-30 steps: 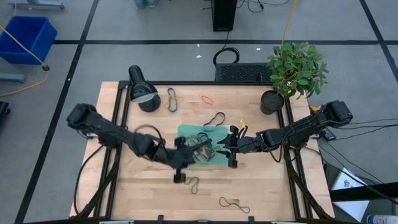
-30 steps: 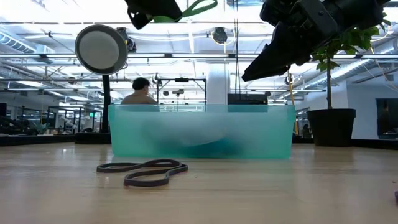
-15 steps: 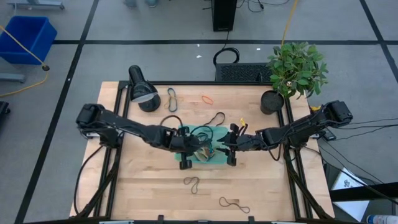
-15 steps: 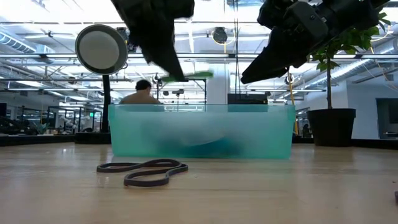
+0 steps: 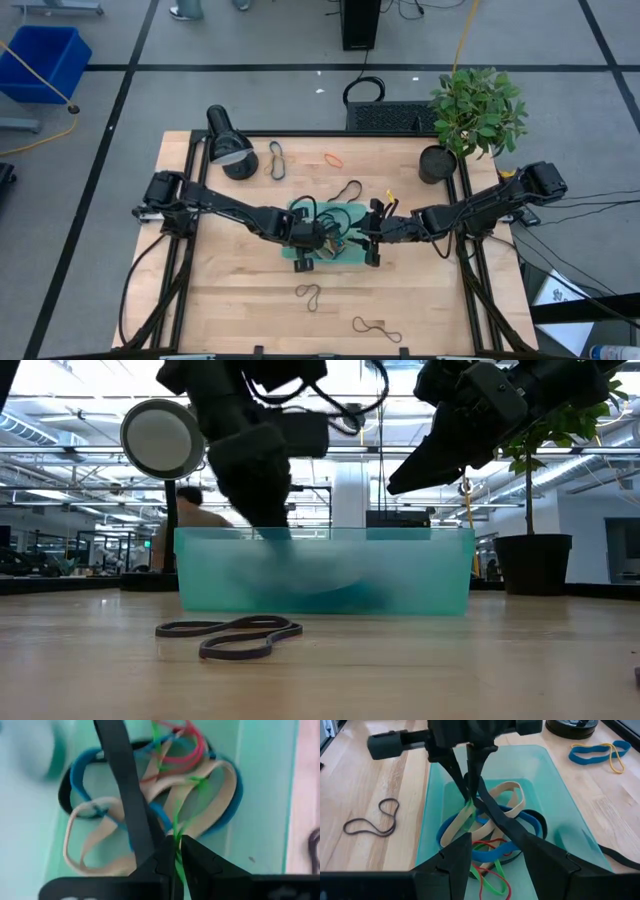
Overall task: Pick and place rubber bands into bin
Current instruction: Put the green rubber band into the green bin, then put the purple rubber band into the green bin
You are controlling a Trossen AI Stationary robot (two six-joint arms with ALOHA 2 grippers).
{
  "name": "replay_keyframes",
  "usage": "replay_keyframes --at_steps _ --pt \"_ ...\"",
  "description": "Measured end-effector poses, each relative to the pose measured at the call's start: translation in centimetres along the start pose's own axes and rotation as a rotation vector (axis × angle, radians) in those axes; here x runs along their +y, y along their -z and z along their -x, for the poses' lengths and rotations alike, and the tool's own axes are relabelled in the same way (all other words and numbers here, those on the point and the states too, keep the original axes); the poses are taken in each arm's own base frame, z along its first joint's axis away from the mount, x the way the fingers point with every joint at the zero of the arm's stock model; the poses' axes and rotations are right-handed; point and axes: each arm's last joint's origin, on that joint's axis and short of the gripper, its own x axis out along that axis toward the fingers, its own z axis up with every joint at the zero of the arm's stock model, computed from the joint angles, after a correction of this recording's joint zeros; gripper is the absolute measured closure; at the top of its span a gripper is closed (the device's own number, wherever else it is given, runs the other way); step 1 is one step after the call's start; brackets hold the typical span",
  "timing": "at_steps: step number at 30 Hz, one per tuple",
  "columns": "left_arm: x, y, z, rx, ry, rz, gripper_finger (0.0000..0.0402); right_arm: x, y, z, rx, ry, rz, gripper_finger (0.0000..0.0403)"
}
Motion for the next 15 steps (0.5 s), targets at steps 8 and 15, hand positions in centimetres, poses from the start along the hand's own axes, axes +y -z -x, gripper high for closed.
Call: replay_keyframes --at_steps 8,15 --pt "-0.02 -0.29 0.57 -0.029 0.01 0.064 0.036 0.0 0.0 0.0 0.0 0.0 -0.004 0.0234" --pt "-0.11 -0.15 0.53 -0.007 0.049 0.068 0.0299 0.0 0.0 0.0 0.0 0.0 -0.004 0.0234"
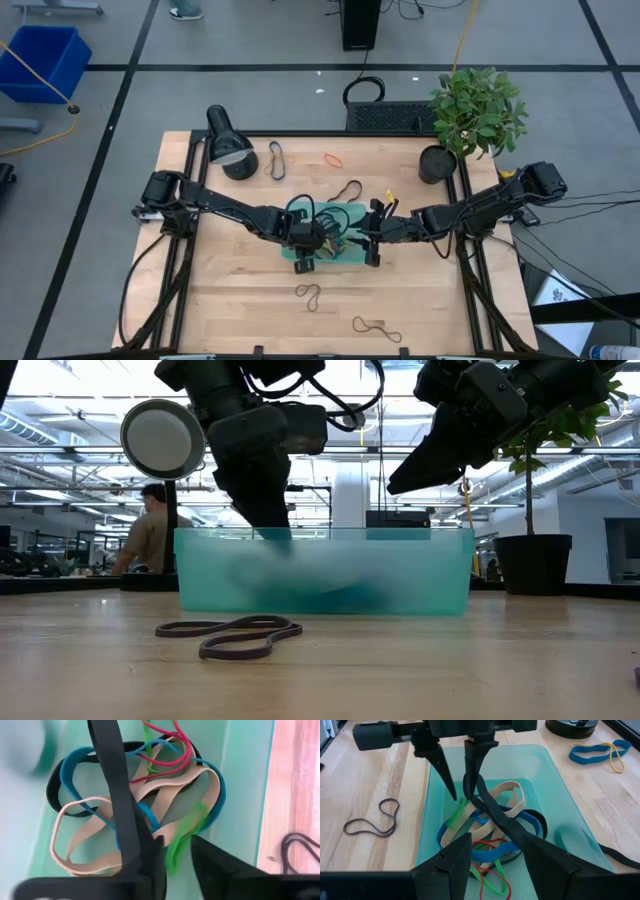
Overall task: Pick and place rubber bands into bin
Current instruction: Put the purple rubber band into the green bin
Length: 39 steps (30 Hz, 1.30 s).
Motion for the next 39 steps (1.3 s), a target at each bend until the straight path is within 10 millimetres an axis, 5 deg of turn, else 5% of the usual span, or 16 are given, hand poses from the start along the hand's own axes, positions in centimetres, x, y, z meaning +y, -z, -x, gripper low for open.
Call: replay_keyframes --at_steps 11,16,23,28,32,39 --pt "-0.5 0.0 1.1 0.049 0.199 0.067 0.0171 0.0 0.0 0.0 0.0 0.0 0.0 0.0234" --pt "-1.2 -0.6 4.5 -0.022 0.385 -0.028 0.0159 0.0 0.0 0.0 0.0 0.0 0.011 0.0234" --pt "-2.5 -0.4 9.4 -0.234 0.228 -0.145 0.0158 0.0 0.0 0.0 0.0 0.0 0.03 0.0234" --pt "-5.5 0.5 11.7 -0.335 0.25 -0.28 0.0158 0.0 0.0 0.0 0.001 0.0 0.031 0.0234" --pt "-8.0 1.7 12.0 -0.371 0.192 -0.334 0.0158 0.0 0.0 0.0 0.001 0.0 0.054 0.0234" --pt "-10.2 3.1 9.8 -0.346 0.036 -0.34 0.0158 0.0 0.0 0.0 0.001 0.0 0.08 0.0234"
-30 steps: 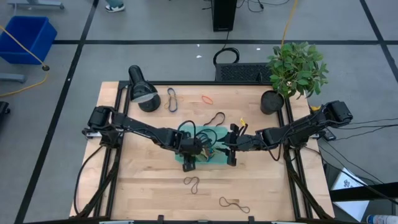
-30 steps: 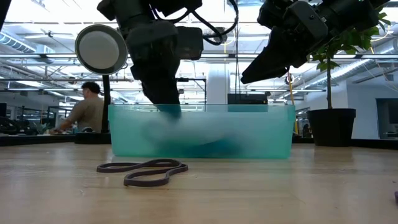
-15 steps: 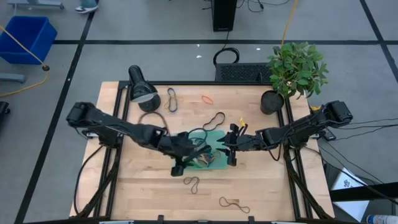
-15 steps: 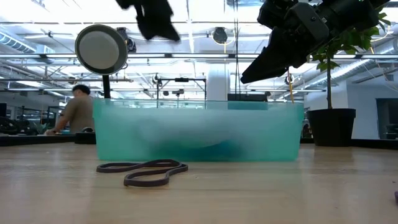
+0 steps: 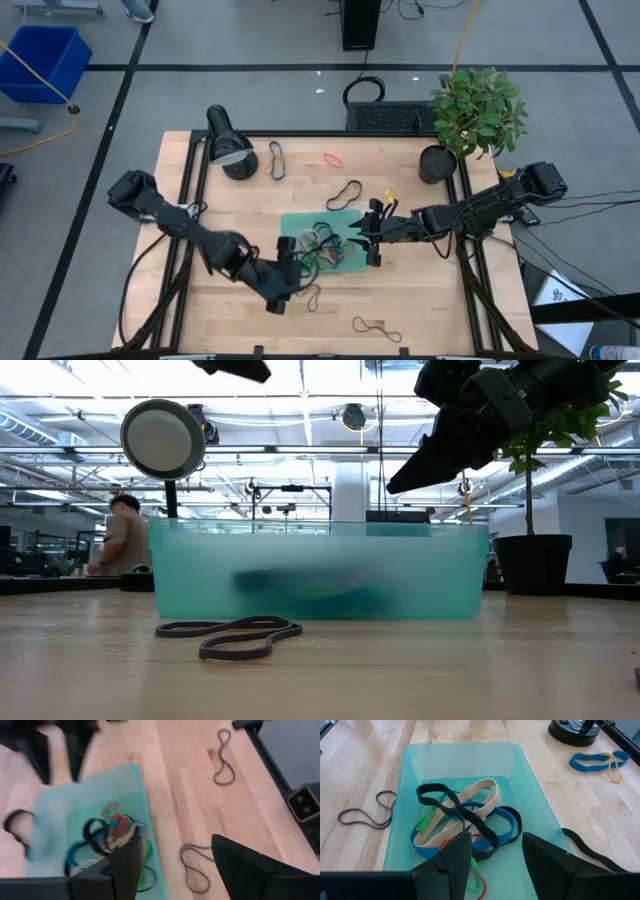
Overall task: Pick and place rubber bands into bin
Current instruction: Put the purple rubber band into the green bin
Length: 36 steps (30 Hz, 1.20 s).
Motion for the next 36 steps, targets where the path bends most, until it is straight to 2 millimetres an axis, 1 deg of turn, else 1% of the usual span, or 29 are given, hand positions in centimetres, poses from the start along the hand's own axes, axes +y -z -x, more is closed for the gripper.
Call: replay_keyframes --at_steps 9,14,17,20,23,26,32,36 --pt "-1.6 2.1 -5.2 0.105 -0.017 0.068 0.0158 0.0 0.0 0.0 0.004 -0.003 -0.002 0.0234" --pt "-2.6 2.9 -7.9 0.11 0.028 0.08 0.0158 0.0 0.1 0.0 0.008 -0.002 -0.001 0.0234" --pt "-2.8 3.9 -9.3 0.155 0.016 0.086 0.0158 0.0 0.1 0.0 0.008 -0.002 -0.001 0.0234" --pt "-2.6 4.9 -10.6 0.202 -0.007 0.13 0.0158 0.0 0.1 0.0 0.008 -0.002 -0.001 0.0234" --pt "-2.4 5.3 -11.3 0.22 -0.034 0.164 0.0158 0.0 0.1 0.0 0.012 -0.002 -0.005 0.0234" --pt "-2.1 5.5 -11.6 0.235 -0.05 0.178 0.0158 0.0 0.2 0.0 0.017 -0.002 -0.019 0.0234" --pt "-1.1 6.2 -11.8 0.326 -0.074 0.163 0.0158 0.0 0.2 0.0 0.023 -0.001 -0.022 0.0234" --pt "-0.5 7.0 -11.8 0.398 -0.089 0.187 0.0158 0.0 0.2 0.0 0.023 -0.001 -0.023 0.0234"
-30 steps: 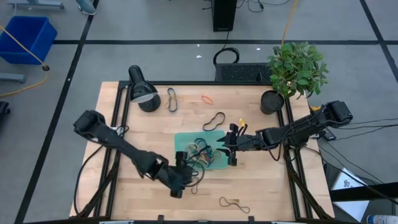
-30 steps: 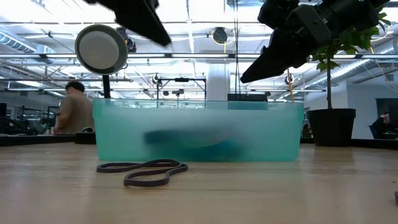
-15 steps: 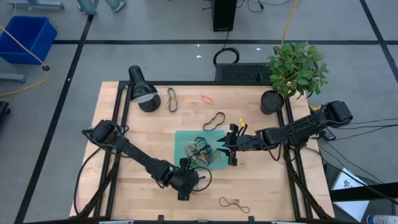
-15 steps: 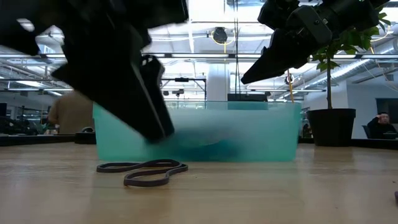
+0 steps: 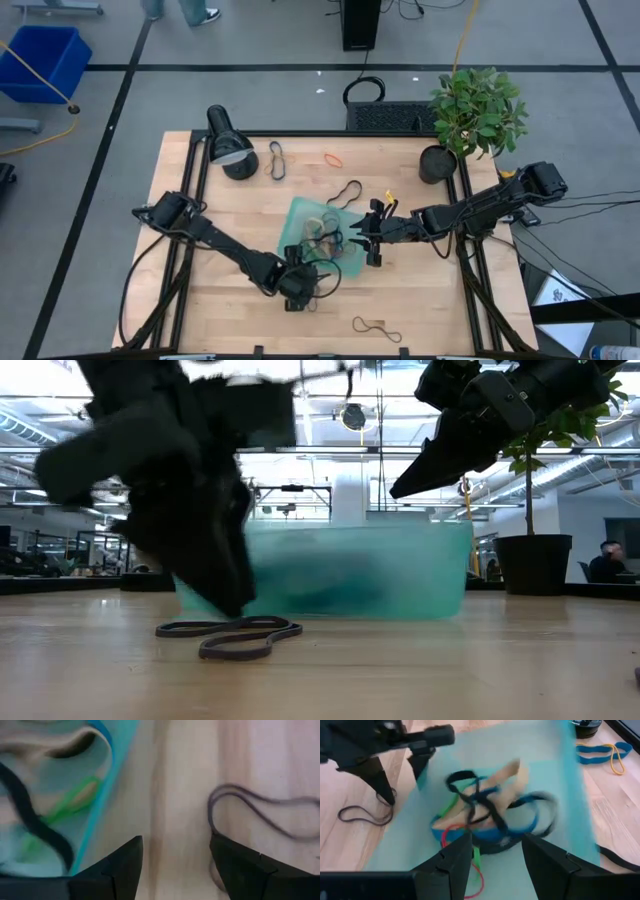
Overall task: Pick and place rubber bands into bin
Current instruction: Put the purple rubber band into the green bin
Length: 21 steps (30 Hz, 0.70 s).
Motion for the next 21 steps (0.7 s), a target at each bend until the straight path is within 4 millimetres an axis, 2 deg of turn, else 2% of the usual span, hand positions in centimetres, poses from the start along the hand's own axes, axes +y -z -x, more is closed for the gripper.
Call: replay_keyframes --at_steps 9,21 --pt "1.3 -0.6 -0.2 0.015 0.02 0.078 0.0158 0.0 0.0 0.0 0.001 0.0 0.0 0.0234" --pt "1.0 -1.3 0.1 -0.031 0.114 0.087 0.0158 0.0 0.1 0.0 0.005 0.001 0.005 0.0234"
